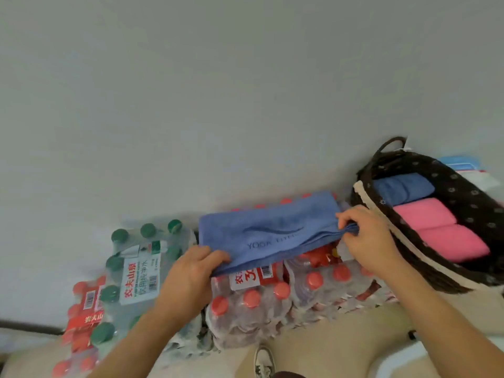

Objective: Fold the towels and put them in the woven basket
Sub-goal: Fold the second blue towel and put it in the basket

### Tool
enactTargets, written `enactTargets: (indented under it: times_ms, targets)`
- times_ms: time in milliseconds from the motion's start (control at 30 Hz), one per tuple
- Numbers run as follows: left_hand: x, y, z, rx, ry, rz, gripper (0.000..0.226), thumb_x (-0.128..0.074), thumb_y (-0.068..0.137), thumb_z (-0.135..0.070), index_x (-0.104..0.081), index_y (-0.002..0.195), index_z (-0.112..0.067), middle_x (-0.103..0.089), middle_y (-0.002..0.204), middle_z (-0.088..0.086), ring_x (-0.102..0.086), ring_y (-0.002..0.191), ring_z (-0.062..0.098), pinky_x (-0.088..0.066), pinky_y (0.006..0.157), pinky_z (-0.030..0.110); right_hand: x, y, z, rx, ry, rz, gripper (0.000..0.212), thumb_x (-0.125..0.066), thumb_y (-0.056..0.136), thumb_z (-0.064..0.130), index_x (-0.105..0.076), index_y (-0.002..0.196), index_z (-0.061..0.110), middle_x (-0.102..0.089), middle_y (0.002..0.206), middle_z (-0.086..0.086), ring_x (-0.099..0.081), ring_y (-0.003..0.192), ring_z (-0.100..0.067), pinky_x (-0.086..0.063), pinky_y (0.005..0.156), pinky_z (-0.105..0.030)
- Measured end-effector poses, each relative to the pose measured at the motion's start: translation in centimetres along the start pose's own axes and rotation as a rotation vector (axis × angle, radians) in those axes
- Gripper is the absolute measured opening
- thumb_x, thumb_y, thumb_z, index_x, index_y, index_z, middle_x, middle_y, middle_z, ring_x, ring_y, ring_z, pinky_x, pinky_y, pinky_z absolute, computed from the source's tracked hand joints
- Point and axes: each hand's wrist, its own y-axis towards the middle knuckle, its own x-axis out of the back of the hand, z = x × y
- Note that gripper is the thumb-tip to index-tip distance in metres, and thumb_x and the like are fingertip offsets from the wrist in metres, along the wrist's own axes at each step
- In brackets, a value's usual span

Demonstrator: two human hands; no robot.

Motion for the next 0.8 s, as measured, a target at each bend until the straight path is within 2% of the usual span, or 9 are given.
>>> enactTargets:
  times_ms: [100,233,300,400,467,567,667,733,800]
  targets:
    - [-2.5,-1.9,0.1,-0.038,0.080,0.208,0.048,-0.051,0.065,-0.020,-0.051,0.112,-0.031,-0.063,0.083,0.001,-0.062,0.070,0.027,-0.052,0.055,0.032,-1.5,-3.4,-2.6,-0.011,-0.148,0.084,0.045,-0.056,0.061,-0.021,-0.048,0.069,0.023,-0.056,0.085,-0.003,-0.063,0.089,-0.035,-0.052,0.072,-0.046]
    - [-2.5,-2.4,-0.4,-0.094,0.223,0.312,0.082,-0.075,0.058,-0.007,-0.049,0.131,-0.033,-0.051,0.072,-0.005,-0.052,0.058,0.017,-0.043,0.046,0.025,-1.6,-5.0,-2.6,0.034,-0.308,0.109,0.032,-0.071,0.058,-0.015,-0.055,0.069,0.010,-0.063,0.089,-0.011,-0.061,0.072,-0.032,-0.046,0.059,-0.030]
    - [-2.2,-2.4,-0.7,-0.151,0.307,0.316,0.089,-0.080,0.055,-0.009,-0.049,0.134,-0.036,-0.046,0.067,-0.007,-0.045,0.054,0.012,-0.036,0.044,0.023,-1.4,-5.0,-2.4,0.062,-0.398,0.151,0.030,-0.077,0.057,-0.007,-0.056,0.069,0.010,-0.061,0.082,-0.007,-0.054,0.064,-0.026,-0.039,0.055,-0.029]
    - [-2.7,-2.6,-0.5,-0.219,0.420,0.333,0.100,-0.085,0.050,-0.014,-0.043,0.137,-0.039,-0.043,0.065,-0.006,-0.040,0.051,0.011,-0.029,0.043,0.023,-0.9,-4.8,-2.3,0.005,-0.577,0.208,0.024,-0.073,0.060,0.000,-0.058,0.069,0.017,-0.054,0.076,0.001,-0.055,0.070,-0.024,-0.038,0.066,-0.034]
    - [-2.5,-2.8,-0.8,-0.210,0.446,0.406,0.105,-0.085,0.048,-0.016,-0.039,0.139,-0.040,-0.045,0.066,-0.005,-0.044,0.051,0.014,-0.030,0.041,0.025,-0.6,-4.5,-1.6,-0.004,-0.638,0.149,0.022,-0.068,0.063,0.001,-0.059,0.071,0.020,-0.055,0.078,0.004,-0.059,0.080,-0.023,-0.039,0.074,-0.038]
    - [-1.5,-2.3,-1.6,-0.183,0.401,0.499,0.089,-0.069,0.065,-0.018,-0.031,0.141,-0.046,-0.052,0.082,-0.004,-0.055,0.070,0.017,-0.029,0.050,0.025,-2.1,-4.3,0.9,0.176,-0.560,0.105,0.027,-0.061,0.077,0.014,-0.064,0.103,0.017,-0.063,0.110,-0.002,-0.060,0.108,-0.024,-0.048,0.086,-0.043]
    - [-1.2,-1.3,-2.7,-0.187,0.333,0.356,0.059,-0.053,0.072,-0.023,-0.051,0.128,-0.040,-0.056,0.090,-0.006,-0.057,0.077,0.016,-0.036,0.050,0.022,-6.0,-5.9,2.3,0.343,-0.599,0.270,0.054,-0.043,0.090,0.045,-0.047,0.138,0.021,-0.045,0.146,-0.003,-0.041,0.135,-0.022,-0.042,0.102,-0.044]
    - [-2.3,-1.3,-2.8,-0.184,0.314,0.295,0.050,-0.045,0.083,-0.039,-0.048,0.133,-0.034,-0.059,0.119,-0.001,-0.059,0.102,0.022,-0.054,0.069,0.033,-7.8,-7.3,1.8,0.370,-0.652,0.370,0.063,-0.035,0.091,0.056,-0.037,0.145,0.024,-0.037,0.152,-0.001,-0.034,0.140,-0.019,-0.036,0.108,-0.045]
    - [-3.9,-2.2,-2.6,-0.200,0.356,0.328,0.058,-0.039,0.091,-0.054,-0.035,0.144,-0.033,-0.043,0.147,0.004,-0.045,0.131,0.027,-0.047,0.097,0.043,-8.4,-8.2,0.7,0.385,-0.688,0.397,0.066,-0.032,0.091,0.059,-0.034,0.147,0.023,-0.033,0.154,0.000,-0.029,0.142,-0.019,-0.030,0.111,-0.047]
